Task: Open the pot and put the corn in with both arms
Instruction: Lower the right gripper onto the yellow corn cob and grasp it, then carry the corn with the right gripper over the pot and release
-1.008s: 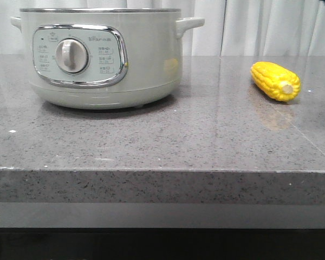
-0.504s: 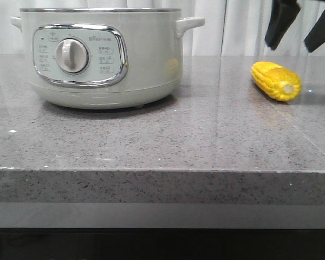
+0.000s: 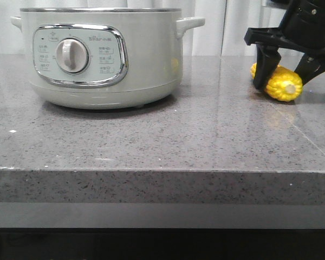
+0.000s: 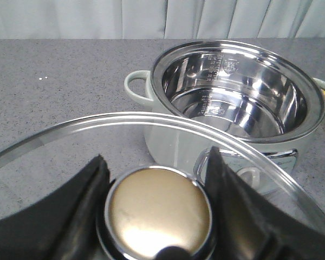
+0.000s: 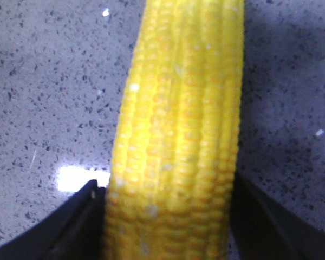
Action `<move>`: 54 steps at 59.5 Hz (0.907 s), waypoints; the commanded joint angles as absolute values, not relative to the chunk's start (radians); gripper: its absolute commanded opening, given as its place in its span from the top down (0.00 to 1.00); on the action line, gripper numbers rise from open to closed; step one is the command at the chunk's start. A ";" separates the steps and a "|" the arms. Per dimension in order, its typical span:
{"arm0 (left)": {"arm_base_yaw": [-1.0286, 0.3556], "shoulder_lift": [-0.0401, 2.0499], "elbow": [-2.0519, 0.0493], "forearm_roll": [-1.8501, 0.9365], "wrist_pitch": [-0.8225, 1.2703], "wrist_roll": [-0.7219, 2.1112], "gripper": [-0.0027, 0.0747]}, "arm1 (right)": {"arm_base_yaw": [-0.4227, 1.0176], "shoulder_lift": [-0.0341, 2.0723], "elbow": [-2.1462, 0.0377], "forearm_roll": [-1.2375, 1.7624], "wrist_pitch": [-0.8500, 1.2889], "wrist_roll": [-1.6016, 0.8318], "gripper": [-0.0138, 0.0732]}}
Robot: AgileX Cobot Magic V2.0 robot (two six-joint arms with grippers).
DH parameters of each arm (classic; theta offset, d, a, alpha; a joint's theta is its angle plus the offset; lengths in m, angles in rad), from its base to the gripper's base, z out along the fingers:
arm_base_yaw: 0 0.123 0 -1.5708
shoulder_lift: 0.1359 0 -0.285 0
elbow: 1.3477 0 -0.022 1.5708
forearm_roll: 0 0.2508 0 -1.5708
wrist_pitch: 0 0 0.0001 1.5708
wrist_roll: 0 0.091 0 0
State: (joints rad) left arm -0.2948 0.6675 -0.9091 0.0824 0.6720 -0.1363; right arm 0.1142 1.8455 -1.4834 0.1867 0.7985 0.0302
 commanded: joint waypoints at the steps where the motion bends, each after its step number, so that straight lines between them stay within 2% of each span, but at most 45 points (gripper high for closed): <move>1: -0.291 0.661 -0.949 0.083 0.523 -0.142 0.68 | 0.115 1.802 -1.519 0.197 0.775 0.011 0.42; 3: -0.291 0.661 -0.949 0.083 0.521 -0.142 0.68 | 0.115 1.803 -1.519 0.197 0.779 0.011 0.47; 7: -0.291 0.661 -0.949 0.083 0.521 -0.142 0.68 | 0.115 1.797 -1.522 0.197 0.780 0.011 0.51; 20: -0.291 0.661 -0.949 0.083 0.515 -0.142 0.68 | 0.129 1.749 -1.619 0.197 0.861 0.007 0.51; 35: -0.291 0.661 -0.949 0.083 0.515 -0.142 0.68 | 0.244 1.697 -1.850 0.198 0.916 -0.035 0.51; 44: -0.291 0.661 -0.949 0.083 0.515 -0.142 0.68 | 0.344 1.700 -1.957 0.198 0.865 -0.035 0.51; 54: -0.291 0.661 -0.949 0.083 0.515 -0.142 0.68 | 0.458 1.710 -1.973 0.198 0.745 -0.035 0.51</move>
State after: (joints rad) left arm -0.2948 0.6675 -0.9091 0.0824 0.6679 -0.1363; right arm 0.4156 1.7526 -1.9360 0.1869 0.8591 -0.0241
